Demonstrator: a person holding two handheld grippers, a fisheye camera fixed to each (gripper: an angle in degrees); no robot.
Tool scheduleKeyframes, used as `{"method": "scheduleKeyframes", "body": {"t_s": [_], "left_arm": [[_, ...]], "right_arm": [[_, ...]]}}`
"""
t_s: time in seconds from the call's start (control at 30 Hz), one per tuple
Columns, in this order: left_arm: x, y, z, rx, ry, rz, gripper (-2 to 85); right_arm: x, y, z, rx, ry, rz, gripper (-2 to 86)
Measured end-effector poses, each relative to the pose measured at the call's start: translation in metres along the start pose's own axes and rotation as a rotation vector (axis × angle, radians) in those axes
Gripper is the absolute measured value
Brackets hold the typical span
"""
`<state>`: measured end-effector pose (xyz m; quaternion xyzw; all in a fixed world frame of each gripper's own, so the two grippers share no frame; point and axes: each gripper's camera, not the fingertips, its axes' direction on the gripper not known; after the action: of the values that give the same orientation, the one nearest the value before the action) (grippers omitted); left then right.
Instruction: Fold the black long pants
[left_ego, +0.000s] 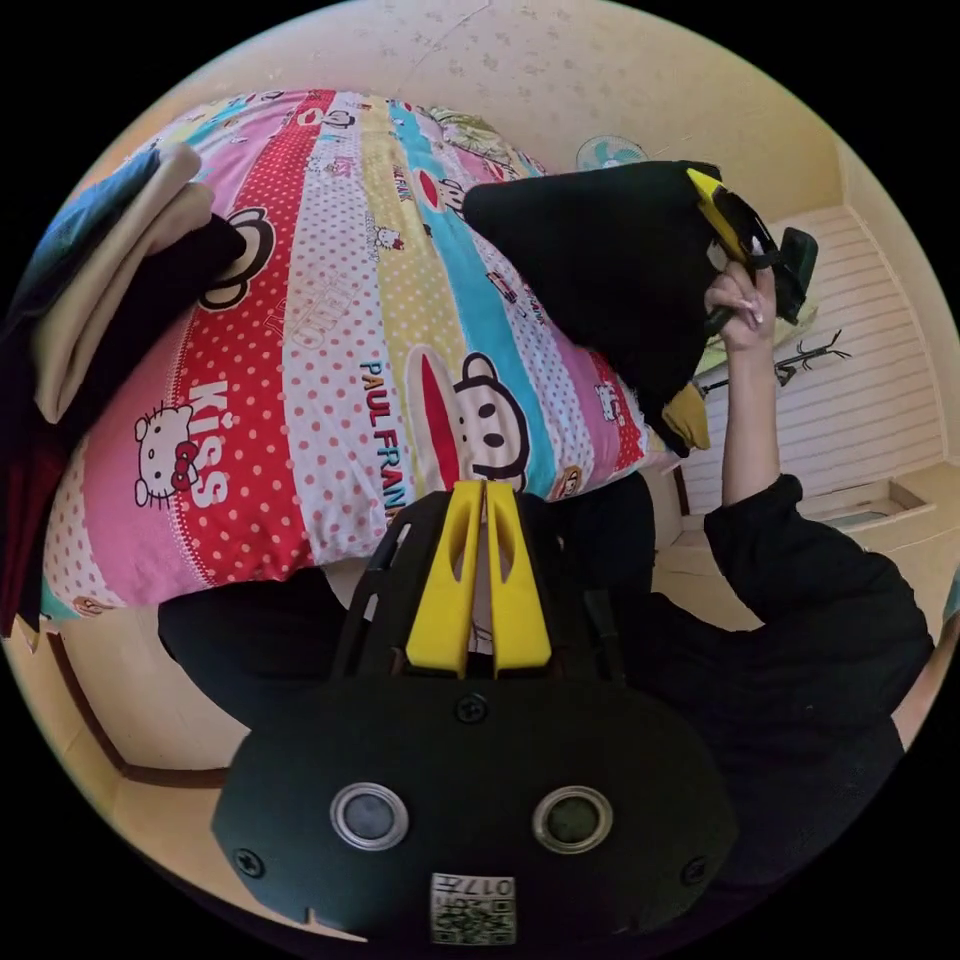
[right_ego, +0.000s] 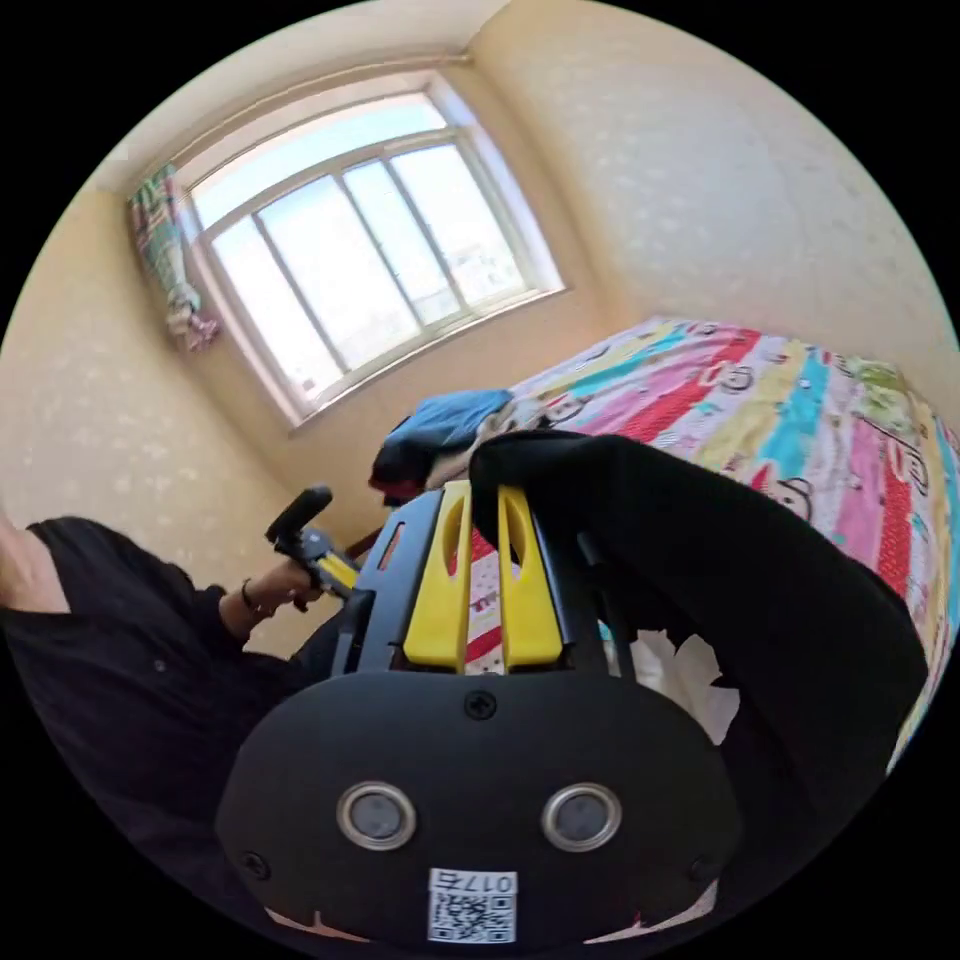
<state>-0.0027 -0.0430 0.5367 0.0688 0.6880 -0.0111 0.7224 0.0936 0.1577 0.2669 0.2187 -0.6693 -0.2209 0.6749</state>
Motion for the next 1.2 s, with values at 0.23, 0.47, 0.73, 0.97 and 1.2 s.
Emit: {"method": "scheduleKeyframes", "body": {"t_s": [0.23, 0.47, 0.73, 0.97, 1.2], "left_arm": [[-0.012, 0.04, -0.07, 0.185, 0.161, 0.049, 1.1], [0.059, -0.058, -0.046, 0.114, 0.156, 0.227, 15.0], [0.06, -0.21, 0.137, -0.29, -0.162, 0.037, 9.7], [0.07, -0.16, 0.033, -0.066, 0.286, 0.119, 3.0], [-0.055, -0.119, -0.108, 0.296, 0.54, -0.157, 5.8]], "right_arm": [[-0.024, 0.11, 0.101, -0.221, -0.159, 0.183, 4.2], [0.016, 0.256, -0.026, -0.037, -0.065, 0.599, 3.1], [-0.014, 0.294, -0.11, 0.148, 0.105, 0.645, 3.1], [0.011, 0.322, -0.125, 0.128, 0.137, 0.745, 5.2], [0.077, 0.291, -0.103, 0.264, 0.089, 0.826, 14.7]]}}
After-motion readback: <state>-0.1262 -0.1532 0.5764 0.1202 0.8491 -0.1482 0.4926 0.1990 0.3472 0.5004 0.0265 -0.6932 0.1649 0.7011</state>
